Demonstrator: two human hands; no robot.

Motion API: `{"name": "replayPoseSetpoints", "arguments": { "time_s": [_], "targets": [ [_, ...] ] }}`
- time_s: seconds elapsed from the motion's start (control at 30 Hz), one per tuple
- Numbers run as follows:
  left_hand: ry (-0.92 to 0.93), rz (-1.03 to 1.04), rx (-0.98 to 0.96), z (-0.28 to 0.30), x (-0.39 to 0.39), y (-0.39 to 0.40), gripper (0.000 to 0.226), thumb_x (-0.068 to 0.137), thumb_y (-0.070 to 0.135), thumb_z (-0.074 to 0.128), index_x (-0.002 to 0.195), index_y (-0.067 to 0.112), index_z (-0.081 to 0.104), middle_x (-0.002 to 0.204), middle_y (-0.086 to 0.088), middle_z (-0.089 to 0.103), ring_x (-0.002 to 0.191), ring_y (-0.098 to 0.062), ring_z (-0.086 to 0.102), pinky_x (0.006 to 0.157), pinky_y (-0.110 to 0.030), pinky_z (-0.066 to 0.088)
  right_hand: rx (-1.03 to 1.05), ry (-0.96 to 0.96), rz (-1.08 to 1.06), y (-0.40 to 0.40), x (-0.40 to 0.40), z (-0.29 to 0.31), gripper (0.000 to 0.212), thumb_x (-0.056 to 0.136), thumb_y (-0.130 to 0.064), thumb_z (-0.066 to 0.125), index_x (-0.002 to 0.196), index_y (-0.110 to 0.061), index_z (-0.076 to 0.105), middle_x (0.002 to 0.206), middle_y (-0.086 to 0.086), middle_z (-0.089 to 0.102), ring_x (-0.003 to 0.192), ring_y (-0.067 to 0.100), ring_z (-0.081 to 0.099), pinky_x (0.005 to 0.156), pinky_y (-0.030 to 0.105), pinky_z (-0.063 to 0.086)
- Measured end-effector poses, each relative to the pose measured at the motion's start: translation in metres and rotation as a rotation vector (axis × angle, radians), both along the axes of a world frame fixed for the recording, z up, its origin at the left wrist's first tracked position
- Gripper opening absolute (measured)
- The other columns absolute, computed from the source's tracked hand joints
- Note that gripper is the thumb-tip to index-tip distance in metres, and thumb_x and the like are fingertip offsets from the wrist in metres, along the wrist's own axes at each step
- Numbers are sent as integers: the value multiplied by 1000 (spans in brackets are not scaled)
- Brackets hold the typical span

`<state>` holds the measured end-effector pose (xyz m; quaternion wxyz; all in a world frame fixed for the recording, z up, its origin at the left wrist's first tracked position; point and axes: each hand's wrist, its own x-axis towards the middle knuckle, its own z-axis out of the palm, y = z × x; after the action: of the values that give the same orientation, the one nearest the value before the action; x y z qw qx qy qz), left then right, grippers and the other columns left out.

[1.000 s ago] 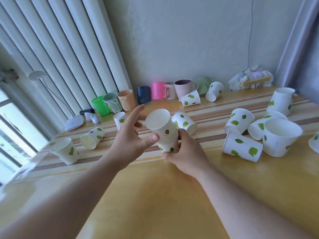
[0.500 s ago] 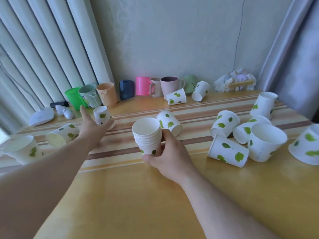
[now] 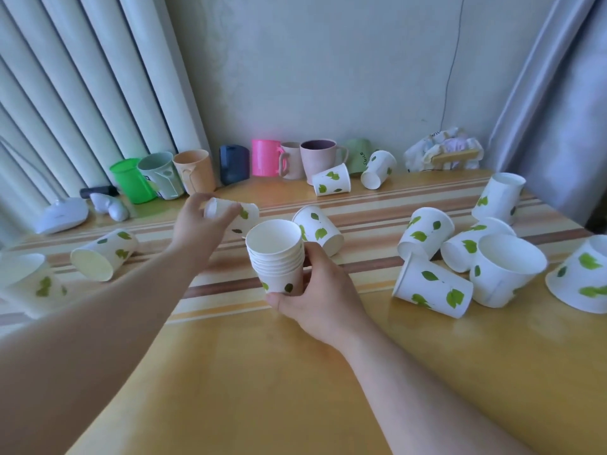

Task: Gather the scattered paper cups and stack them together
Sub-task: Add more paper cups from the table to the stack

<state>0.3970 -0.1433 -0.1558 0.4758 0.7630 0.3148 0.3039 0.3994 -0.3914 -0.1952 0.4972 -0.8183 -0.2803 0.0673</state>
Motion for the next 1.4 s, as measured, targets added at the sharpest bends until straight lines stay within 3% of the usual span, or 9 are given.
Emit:
{"name": "replayPoseSetpoints", "arguments": {
  "time_s": [0.2, 0.33, 0.47, 0.6, 0.73, 0.8, 0.97, 1.23, 1.4],
  "targets": [
    [193, -254, 126, 4, -39, -10, 69, 86, 34, 87, 142, 43, 48, 113, 6, 60, 67, -4, 71, 68, -29, 54, -7, 5, -1, -1, -3, 2, 59, 73, -45, 91, 119, -39, 54, 109, -21, 72, 106, 3, 68, 91, 40, 60],
    [680, -566, 383, 28, -59, -13, 97, 82, 40, 75, 159, 60, 20, 135, 2, 64, 106, -21, 69, 94, -38, 56, -7, 2, 2, -2, -3, 3, 60, 74, -44, 92, 121, -37, 56, 107, -19, 73, 105, 4, 70, 92, 40, 60],
    [907, -634, 550, 46, -65, -24, 106, 73, 41, 72, 155, 64, 10, 134, 7, 64, 107, -20, 67, 99, -49, 53, -5, 12, 7, -2, -3, 3, 61, 74, -44, 93, 122, -39, 55, 106, -20, 73, 105, 2, 70, 92, 40, 60],
    [608, -430, 526, 46, -70, -30, 81, 84, 49, 81, 139, 37, 23, 110, -7, 66, 89, -22, 67, 78, -43, 56, 3, 10, 8, -2, -4, 3, 60, 75, -42, 93, 122, -41, 55, 107, -20, 72, 100, 1, 70, 90, 39, 60],
    [-143, -366, 26, 60, -80, -49, 68, 87, 49, 82, 127, 22, 34, 115, -8, 69, 111, -31, 75, 94, -51, 63, 7, 12, 11, -2, -5, 3, 61, 76, -41, 92, 124, -42, 54, 109, -20, 71, 97, -2, 70, 86, 36, 60],
    [-309, -435, -39, 69, -85, -69, 53, 96, 44, 71, 125, 16, 36, 115, -9, 70, 109, -29, 77, 94, -52, 64, 7, 12, 19, -3, -7, 3, 61, 77, -40, 92, 124, -41, 54, 109, -19, 71, 97, -2, 70, 83, 32, 58],
    [-160, -477, 248, 55, -101, -94, 74, 87, 42, 86, 139, 32, 34, 119, 1, 72, 105, -21, 76, 90, -50, 64, -24, -16, 50, -9, -15, 9, 61, 74, -38, 95, 120, -39, 54, 105, -19, 71, 93, -1, 70, 76, 26, 53],
    [5, -546, 209, 34, -155, -62, 103, 69, 65, 84, 157, 49, 34, 136, 17, 63, 129, -8, 61, 110, -34, 49, -127, 19, 184, 13, -53, 19, 70, 71, -41, 91, 130, -42, 53, 112, -19, 72, 98, 3, 69, 85, 32, 59],
    [-6, -332, 77, 25, -200, -14, 27, 98, 56, 65, 124, 48, 64, 123, 18, 68, 116, 6, 62, 96, -26, 50, -140, 47, 213, 43, -64, 29, 72, 69, -32, 95, 128, -42, 54, 116, -21, 70, 104, 4, 67, 86, 30, 56]
  ]
}}
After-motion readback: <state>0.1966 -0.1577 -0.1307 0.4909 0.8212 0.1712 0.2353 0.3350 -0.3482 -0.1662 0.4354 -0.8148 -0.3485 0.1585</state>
